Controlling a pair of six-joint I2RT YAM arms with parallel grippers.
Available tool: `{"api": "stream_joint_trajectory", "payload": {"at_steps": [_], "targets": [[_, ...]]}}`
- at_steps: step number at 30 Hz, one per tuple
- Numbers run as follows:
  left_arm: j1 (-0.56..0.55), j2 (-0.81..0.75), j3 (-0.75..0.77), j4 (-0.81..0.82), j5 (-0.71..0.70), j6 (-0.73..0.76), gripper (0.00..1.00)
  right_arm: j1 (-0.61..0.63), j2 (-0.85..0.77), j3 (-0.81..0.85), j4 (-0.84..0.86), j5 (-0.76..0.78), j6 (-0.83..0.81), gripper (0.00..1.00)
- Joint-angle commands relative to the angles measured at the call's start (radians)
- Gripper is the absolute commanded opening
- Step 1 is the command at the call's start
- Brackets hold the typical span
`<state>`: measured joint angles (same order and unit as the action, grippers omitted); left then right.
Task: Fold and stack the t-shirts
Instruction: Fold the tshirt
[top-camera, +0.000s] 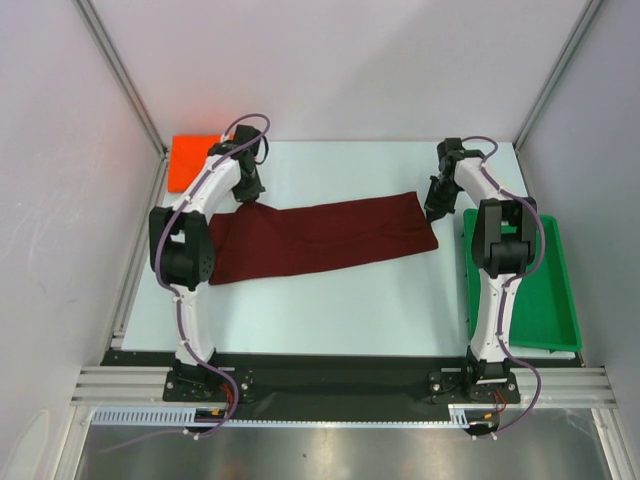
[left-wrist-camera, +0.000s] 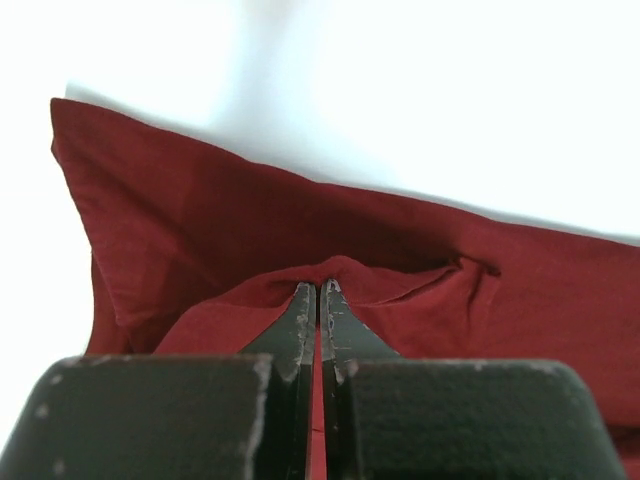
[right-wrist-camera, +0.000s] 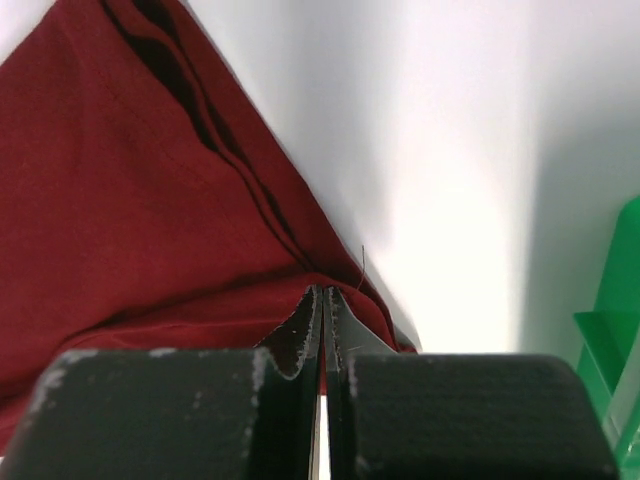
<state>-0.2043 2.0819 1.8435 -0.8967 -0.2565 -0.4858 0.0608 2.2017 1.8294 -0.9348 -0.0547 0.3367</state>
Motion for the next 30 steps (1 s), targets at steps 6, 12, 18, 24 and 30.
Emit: {"api": "stream_joint_trajectory", "payload": {"at_steps": [6,12,18,24,30], "targets": [[0.025,-0.052,-0.012,0.024,-0.046,0.001,0.0,0.0,0.004,0.079,-0.009,-0.004,0.016,0.0],[0.046,-0.101,-0.047,0.027,-0.096,-0.007,0.0,-0.003,0.006,0.088,-0.019,0.004,0.021,0.0],[0.063,-0.137,-0.087,0.031,-0.099,-0.022,0.0,-0.013,0.007,0.099,-0.058,0.042,0.038,0.0],[0.071,-0.132,-0.078,0.062,-0.07,-0.01,0.0,-0.024,0.016,0.086,-0.002,0.007,0.027,0.0],[0.071,-0.106,-0.061,0.068,-0.007,-0.004,0.0,-0.019,0.099,0.16,-0.022,-0.03,0.036,0.0]]}}
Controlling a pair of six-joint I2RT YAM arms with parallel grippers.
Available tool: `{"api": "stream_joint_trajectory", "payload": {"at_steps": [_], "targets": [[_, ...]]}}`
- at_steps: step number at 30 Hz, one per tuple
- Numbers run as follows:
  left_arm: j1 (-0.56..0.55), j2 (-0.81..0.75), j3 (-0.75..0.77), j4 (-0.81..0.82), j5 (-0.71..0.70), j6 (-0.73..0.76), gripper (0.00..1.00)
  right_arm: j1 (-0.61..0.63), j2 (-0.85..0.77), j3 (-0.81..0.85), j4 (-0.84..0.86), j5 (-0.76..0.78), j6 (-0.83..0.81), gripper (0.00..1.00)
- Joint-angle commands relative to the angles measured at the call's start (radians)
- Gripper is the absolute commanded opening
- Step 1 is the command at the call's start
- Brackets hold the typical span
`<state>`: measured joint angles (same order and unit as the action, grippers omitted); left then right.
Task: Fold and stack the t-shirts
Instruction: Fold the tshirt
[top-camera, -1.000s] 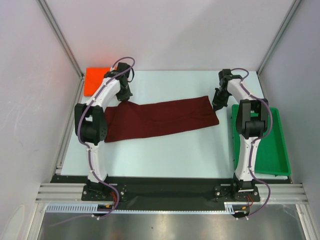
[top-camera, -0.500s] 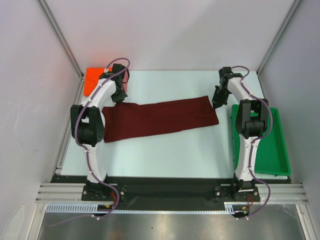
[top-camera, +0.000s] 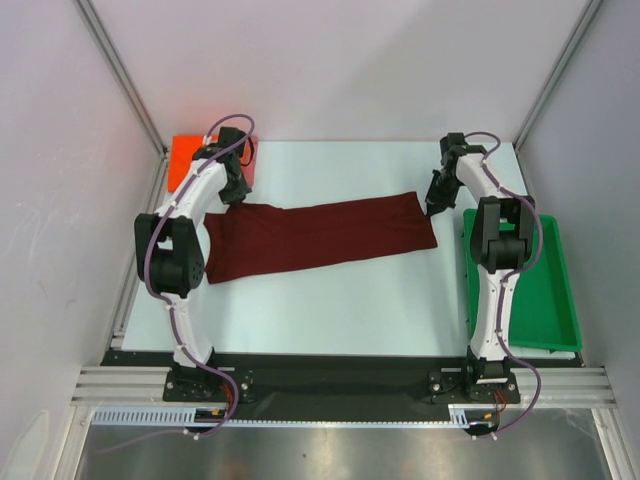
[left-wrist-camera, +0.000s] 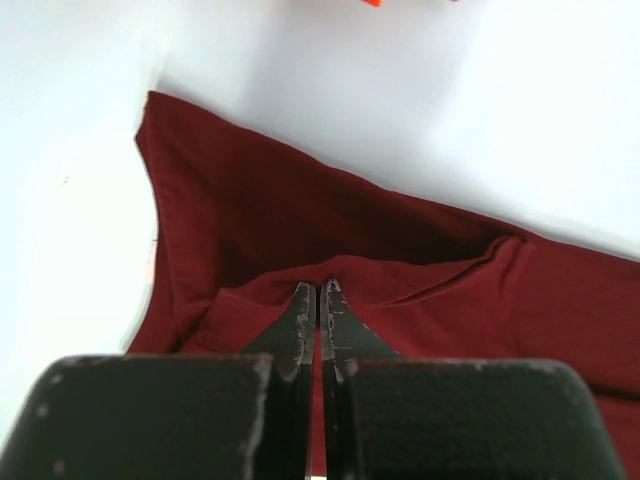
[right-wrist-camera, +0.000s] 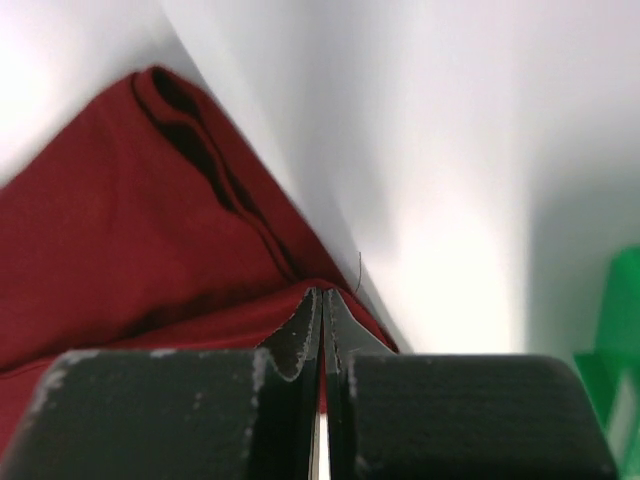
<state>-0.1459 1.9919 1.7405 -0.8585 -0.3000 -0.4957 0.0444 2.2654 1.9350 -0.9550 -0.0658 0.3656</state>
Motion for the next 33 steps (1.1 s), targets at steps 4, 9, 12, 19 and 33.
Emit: {"api": "stream_joint_trajectory", "payload": {"at_steps": [4,9,12,19,33], "targets": [[0.012,-0.022,0.018,0.038,0.038,0.016,0.01,-0.002,0.052,0.058,-0.008,-0.016,0.006,0.01],[0.012,0.001,0.011,0.015,0.039,0.017,0.03,-0.003,0.054,0.059,-0.016,-0.017,0.004,0.02],[0.012,0.011,0.007,-0.005,0.006,0.002,0.08,0.0,0.048,0.053,-0.016,-0.016,-0.001,0.06],[0.014,-0.041,-0.022,-0.088,-0.116,-0.084,1.0,0.003,-0.003,0.059,-0.07,0.056,-0.033,0.51],[0.012,-0.449,-0.537,0.071,0.162,-0.101,0.53,0.072,-0.199,-0.202,0.03,-0.014,-0.062,0.6]]}}
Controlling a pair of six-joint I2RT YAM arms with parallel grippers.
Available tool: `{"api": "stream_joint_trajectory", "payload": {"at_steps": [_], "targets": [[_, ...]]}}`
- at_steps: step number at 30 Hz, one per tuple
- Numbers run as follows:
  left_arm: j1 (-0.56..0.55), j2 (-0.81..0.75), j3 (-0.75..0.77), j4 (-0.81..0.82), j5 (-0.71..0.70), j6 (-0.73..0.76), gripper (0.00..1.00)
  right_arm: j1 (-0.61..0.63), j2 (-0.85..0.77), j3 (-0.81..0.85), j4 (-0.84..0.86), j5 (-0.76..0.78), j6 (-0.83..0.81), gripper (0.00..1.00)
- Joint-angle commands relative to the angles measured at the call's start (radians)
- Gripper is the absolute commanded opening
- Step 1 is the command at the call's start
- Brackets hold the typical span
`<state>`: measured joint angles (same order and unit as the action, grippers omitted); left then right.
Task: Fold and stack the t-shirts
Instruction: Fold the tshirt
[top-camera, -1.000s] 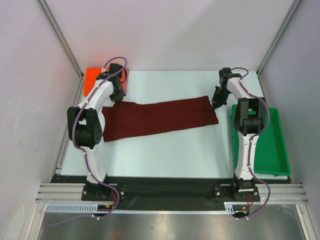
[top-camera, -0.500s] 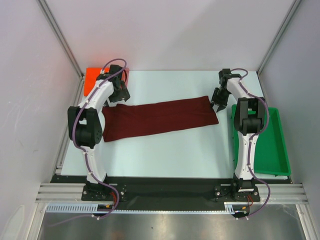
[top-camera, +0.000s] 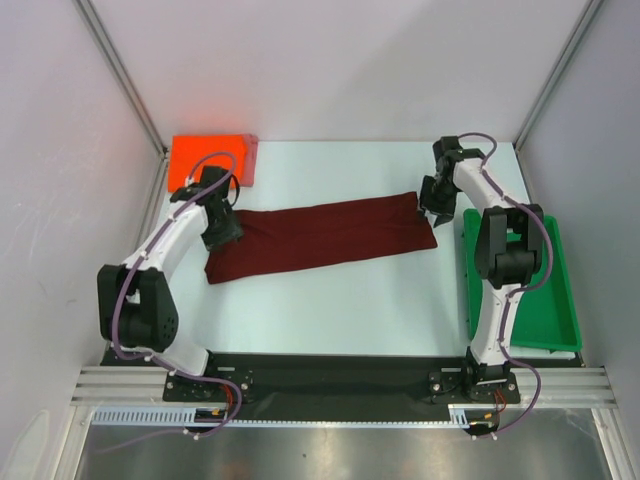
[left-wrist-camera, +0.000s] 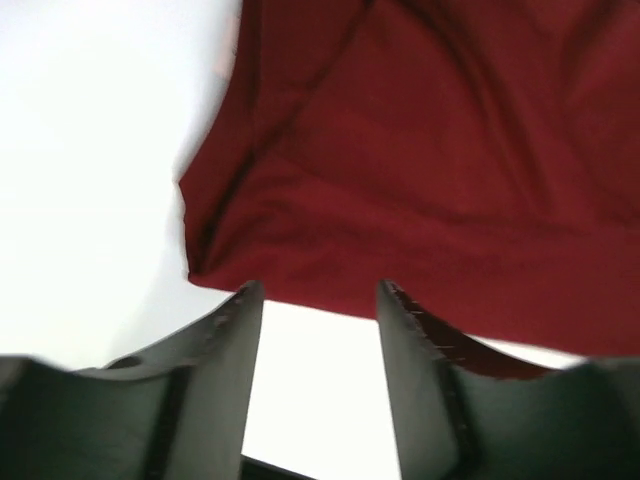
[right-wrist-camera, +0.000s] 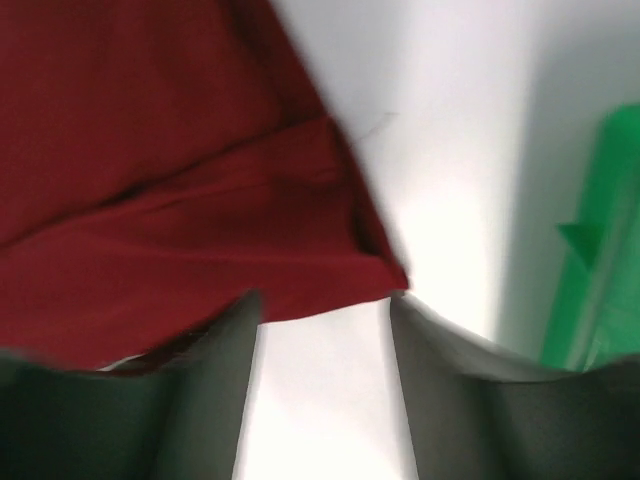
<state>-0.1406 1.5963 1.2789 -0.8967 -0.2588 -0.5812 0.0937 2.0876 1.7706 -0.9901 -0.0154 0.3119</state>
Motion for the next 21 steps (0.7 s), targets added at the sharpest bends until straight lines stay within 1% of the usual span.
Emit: {"api": "stream_joint_trajectory", "payload": {"at_steps": [1,2,3,4,5,6,7,8,11,12,17,21], "targets": [[0.007,-0.052,-0.087,0.123,0.147,-0.022,0.51,0.023,-0.015,-0.046,0.074,-0.086,-0.002,0.49],[0.006,-0.036,-0.096,0.136,0.176,-0.029,0.45,0.024,-0.006,-0.054,0.088,-0.089,0.01,0.43],[0.006,-0.024,-0.104,0.146,0.188,-0.041,0.43,0.024,-0.003,-0.062,0.094,-0.093,0.013,0.4],[0.007,-0.01,-0.114,0.154,0.214,-0.049,0.42,0.026,0.0,-0.065,0.1,-0.098,0.016,0.3],[0.01,0.026,-0.133,0.153,0.233,-0.064,0.38,0.024,0.002,-0.082,0.116,-0.101,0.016,0.26],[0.015,0.043,-0.147,0.154,0.251,-0.089,0.37,0.023,0.008,-0.089,0.122,-0.103,0.013,0.22],[0.022,0.057,-0.164,0.159,0.251,-0.098,0.37,0.024,0.014,-0.097,0.125,-0.103,0.01,0.17],[0.025,0.069,-0.185,0.16,0.271,-0.109,0.36,0.023,0.022,-0.108,0.12,-0.1,0.006,0.15],[0.056,0.082,-0.26,0.174,0.262,-0.131,0.37,0.014,0.031,-0.146,0.125,-0.069,0.013,0.15],[0.074,0.082,-0.286,0.177,0.222,-0.132,0.38,0.011,0.026,-0.187,0.146,-0.063,0.019,0.16],[0.11,0.116,-0.306,0.162,0.145,-0.129,0.41,-0.018,0.019,-0.272,0.16,-0.014,0.03,0.19],[0.113,0.123,-0.309,0.137,0.145,-0.131,0.41,-0.019,-0.007,-0.298,0.124,-0.003,0.027,0.2]]}}
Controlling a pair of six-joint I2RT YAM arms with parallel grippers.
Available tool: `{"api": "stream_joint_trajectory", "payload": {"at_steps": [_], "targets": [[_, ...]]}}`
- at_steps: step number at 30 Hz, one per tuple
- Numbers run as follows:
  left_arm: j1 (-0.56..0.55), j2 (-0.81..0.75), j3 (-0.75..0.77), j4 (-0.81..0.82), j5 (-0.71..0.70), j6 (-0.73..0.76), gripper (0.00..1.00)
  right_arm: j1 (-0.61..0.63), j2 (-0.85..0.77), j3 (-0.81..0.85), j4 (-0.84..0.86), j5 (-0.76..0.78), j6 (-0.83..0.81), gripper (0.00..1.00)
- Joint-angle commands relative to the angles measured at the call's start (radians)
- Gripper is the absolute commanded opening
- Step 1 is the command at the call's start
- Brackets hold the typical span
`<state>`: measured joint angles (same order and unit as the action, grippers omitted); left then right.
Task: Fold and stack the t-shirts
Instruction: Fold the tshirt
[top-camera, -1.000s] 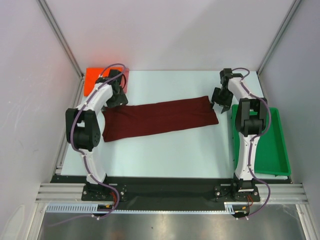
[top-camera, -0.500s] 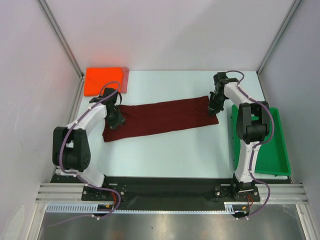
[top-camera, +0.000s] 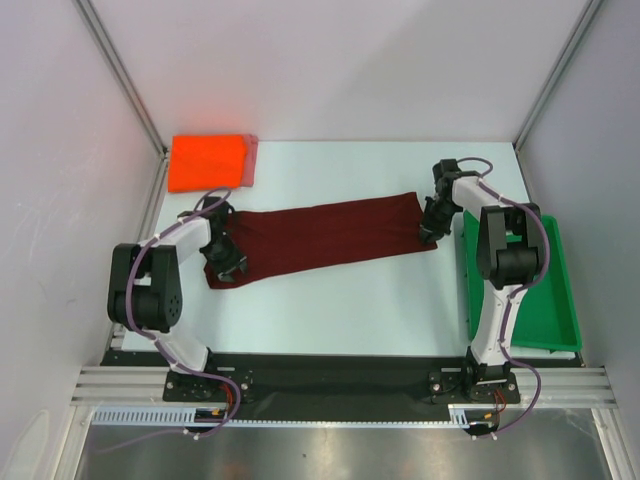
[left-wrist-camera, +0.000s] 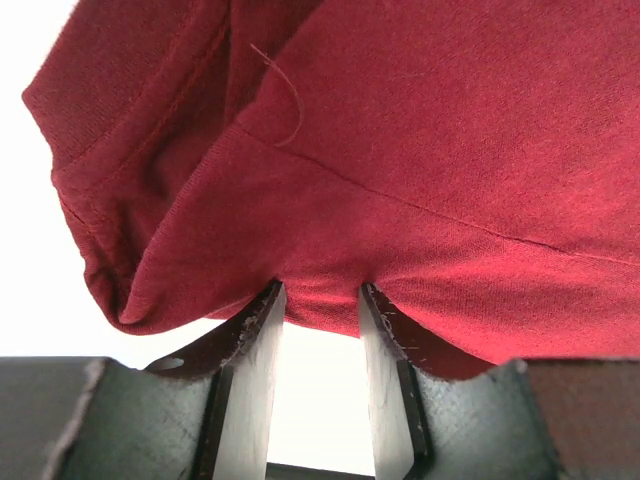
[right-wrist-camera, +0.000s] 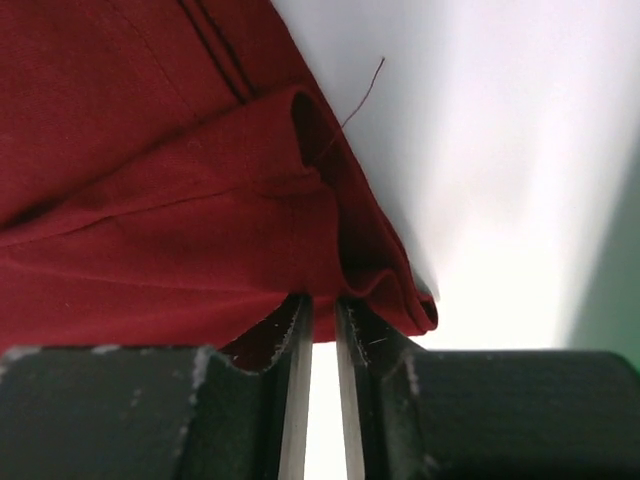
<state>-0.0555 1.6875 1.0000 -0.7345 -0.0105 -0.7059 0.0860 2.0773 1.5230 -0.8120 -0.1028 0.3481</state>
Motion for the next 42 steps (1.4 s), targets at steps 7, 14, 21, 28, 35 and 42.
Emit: {"api": "stream_joint_trajectory", "payload": {"at_steps": [7,14,21,28,35,42], "targets": [[0.008,-0.146,0.034,-0.091,-0.216,0.042,0.55,0.021,-0.091,0.084,-0.102,0.043,-0.027,0.43],[-0.147,-0.197,0.173,-0.088,-0.339,0.072,0.72,0.07,0.0,0.293,-0.016,0.014,-0.018,0.66],[-0.147,-0.051,0.221,0.004,-0.272,0.092,0.53,0.115,0.154,0.419,0.014,0.058,-0.103,0.71],[-0.147,0.089,0.27,0.05,-0.276,0.068,0.56,0.126,0.201,0.399,0.043,0.166,-0.176,0.72],[-0.147,0.245,0.354,-0.002,-0.278,0.055,0.65,0.133,0.247,0.35,0.022,0.232,-0.143,0.75],[-0.15,0.297,0.373,-0.009,-0.249,0.123,0.71,0.141,0.204,0.171,0.003,0.25,-0.09,0.75]]}}
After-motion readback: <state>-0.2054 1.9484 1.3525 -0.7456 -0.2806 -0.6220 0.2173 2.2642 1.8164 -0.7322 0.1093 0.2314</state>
